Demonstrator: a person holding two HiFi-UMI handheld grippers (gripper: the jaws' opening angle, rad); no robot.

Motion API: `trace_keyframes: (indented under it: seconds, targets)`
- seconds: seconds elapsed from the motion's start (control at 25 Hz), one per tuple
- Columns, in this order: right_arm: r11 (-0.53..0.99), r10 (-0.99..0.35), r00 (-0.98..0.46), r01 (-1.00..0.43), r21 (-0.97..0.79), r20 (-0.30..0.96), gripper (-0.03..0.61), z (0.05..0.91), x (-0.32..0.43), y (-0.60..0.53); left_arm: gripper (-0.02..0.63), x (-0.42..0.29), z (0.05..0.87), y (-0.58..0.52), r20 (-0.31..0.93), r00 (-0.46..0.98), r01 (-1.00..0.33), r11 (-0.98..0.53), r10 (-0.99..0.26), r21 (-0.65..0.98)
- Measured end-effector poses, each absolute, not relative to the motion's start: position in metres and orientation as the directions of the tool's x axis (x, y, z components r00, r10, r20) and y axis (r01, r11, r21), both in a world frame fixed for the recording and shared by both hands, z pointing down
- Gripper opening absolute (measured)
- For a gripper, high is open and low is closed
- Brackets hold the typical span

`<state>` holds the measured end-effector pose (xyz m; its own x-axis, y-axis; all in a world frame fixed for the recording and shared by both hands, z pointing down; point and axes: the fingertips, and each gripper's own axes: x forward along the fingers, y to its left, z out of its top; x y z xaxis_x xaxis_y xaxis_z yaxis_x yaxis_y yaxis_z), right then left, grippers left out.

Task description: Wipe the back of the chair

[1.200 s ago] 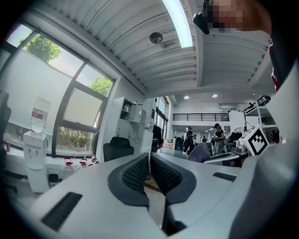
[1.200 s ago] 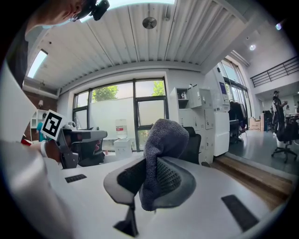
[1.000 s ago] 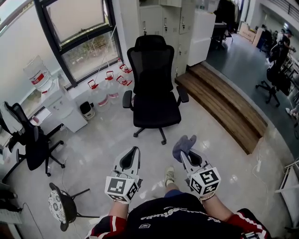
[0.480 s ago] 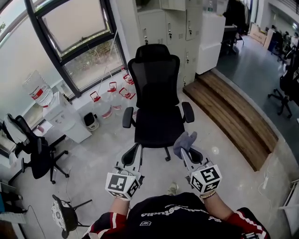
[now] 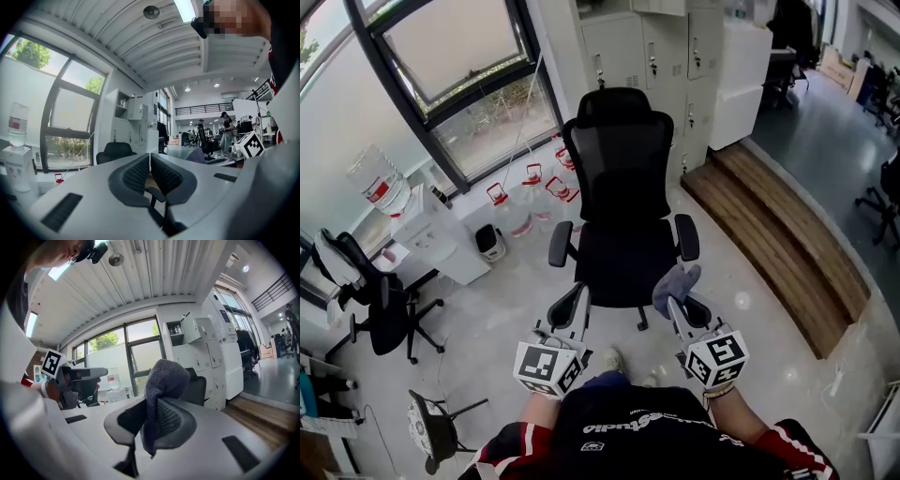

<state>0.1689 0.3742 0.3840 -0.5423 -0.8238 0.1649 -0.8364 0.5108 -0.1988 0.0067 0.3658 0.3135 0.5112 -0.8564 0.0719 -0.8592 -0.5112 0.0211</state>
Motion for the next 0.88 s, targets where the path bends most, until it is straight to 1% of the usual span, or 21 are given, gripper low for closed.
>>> trace_keyframes:
  seconds: [0.16, 0.4, 0.6, 0.88]
  targets:
    - [0.511, -0.818, -0.546, -0.834, -0.206, 0.183, 0.064, 0.397, 0.164, 0.342, 0.029, 0.005, 0.329, 0.331, 0.089, 0.515, -0.857, -0.514, -0.852, 0.038]
    - [0.473, -0.836, -0.506, -0.860, -0.191, 0.212, 0.064, 0.406, 0.166, 0.272, 0.029, 0.005, 0.343, 0.246, 0.077, 0.550, -0.835, -0.546, -0.832, 0.067]
    - [0.451, -0.847, -0.478, -0.878, -0.163, 0.231, 0.064, 0.402, 0.161, 0.181, 0.028, -0.005, 0.339, 0.154, 0.062, 0.563, -0.826, -0.559, -0.824, 0.071]
    - [0.454, -0.854, -0.476, -0.879, -0.146, 0.210, 0.063, 0.384, 0.122, 0.061, 0.028, -0.038, 0.327, 0.030, 0.057, 0.584, -0.812, -0.581, -0.810, 0.063]
